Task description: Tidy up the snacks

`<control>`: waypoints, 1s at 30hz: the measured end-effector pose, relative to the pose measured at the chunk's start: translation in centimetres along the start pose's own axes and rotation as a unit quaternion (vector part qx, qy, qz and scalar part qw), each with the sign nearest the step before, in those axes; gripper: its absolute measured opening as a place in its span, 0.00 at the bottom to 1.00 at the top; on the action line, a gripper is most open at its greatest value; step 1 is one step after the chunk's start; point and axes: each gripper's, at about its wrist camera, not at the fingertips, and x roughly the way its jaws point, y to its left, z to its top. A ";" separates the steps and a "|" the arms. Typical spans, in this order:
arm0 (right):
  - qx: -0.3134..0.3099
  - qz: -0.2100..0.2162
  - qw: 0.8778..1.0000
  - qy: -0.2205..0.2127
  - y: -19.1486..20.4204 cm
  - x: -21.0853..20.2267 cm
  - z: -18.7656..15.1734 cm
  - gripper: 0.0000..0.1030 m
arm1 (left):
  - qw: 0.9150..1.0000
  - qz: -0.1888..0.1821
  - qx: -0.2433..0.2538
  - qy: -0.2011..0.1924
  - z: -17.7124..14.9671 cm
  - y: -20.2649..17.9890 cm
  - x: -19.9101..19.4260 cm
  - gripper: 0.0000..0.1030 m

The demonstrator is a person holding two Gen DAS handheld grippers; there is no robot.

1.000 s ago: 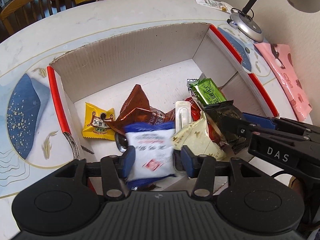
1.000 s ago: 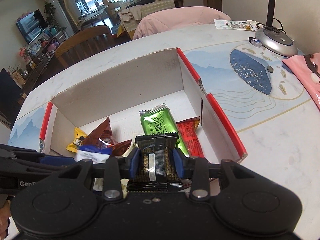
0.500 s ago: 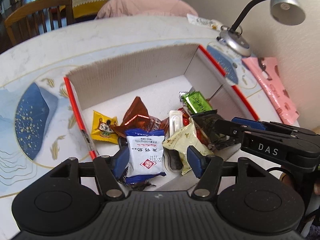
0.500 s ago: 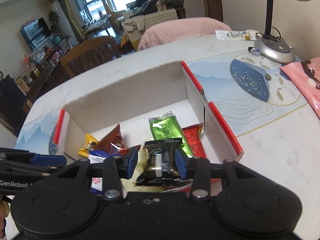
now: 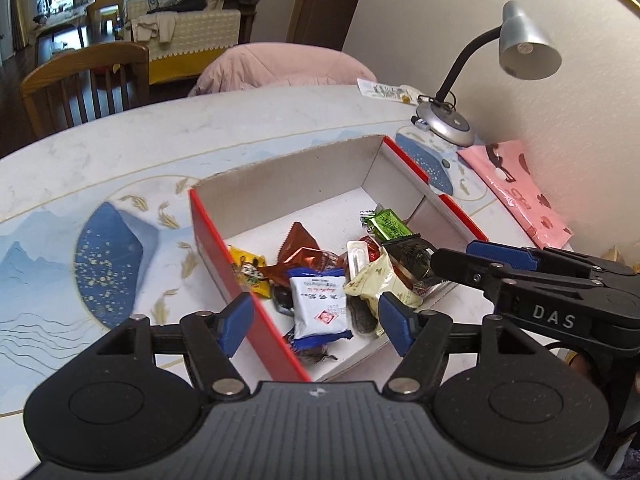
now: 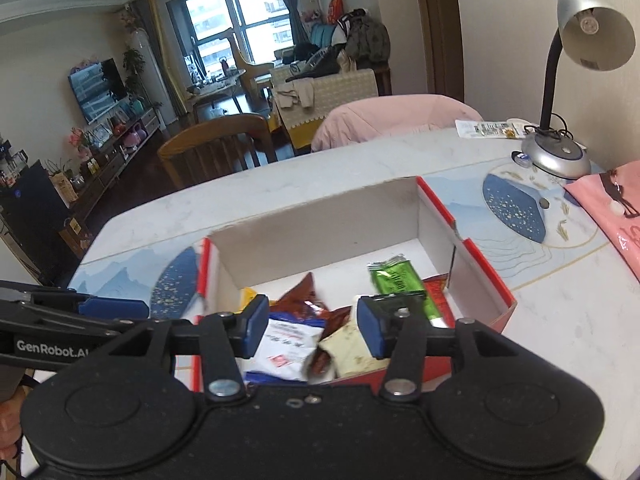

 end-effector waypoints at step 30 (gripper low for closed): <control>0.021 -0.013 0.995 -0.100 4.9 -7.3 -4.1 1.00 | 0.996 -0.038 0.019 -0.080 -4.3 2.7 -8.7 0.97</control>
